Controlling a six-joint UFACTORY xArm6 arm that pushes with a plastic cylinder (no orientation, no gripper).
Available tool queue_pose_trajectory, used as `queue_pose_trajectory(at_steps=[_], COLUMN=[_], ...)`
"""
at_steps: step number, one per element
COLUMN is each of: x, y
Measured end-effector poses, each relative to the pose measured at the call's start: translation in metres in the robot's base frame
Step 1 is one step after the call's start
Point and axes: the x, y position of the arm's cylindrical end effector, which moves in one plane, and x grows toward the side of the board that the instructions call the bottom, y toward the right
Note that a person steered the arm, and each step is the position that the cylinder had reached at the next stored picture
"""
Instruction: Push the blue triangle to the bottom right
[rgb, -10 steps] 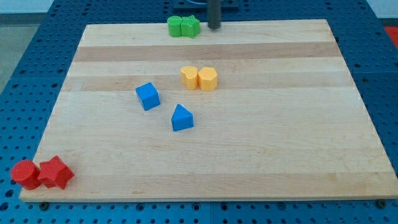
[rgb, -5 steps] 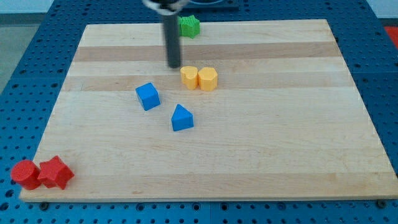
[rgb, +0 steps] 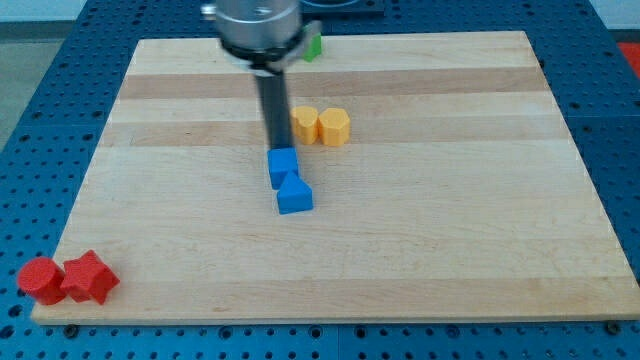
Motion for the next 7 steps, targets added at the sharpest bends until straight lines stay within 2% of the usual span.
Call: queue_pose_trajectory(at_steps=[1, 2, 4, 6, 7], x=[0.027, 0.049, 0.043, 0.014, 0.009], y=[0.059, 0.071, 0.051, 0.045, 0.017])
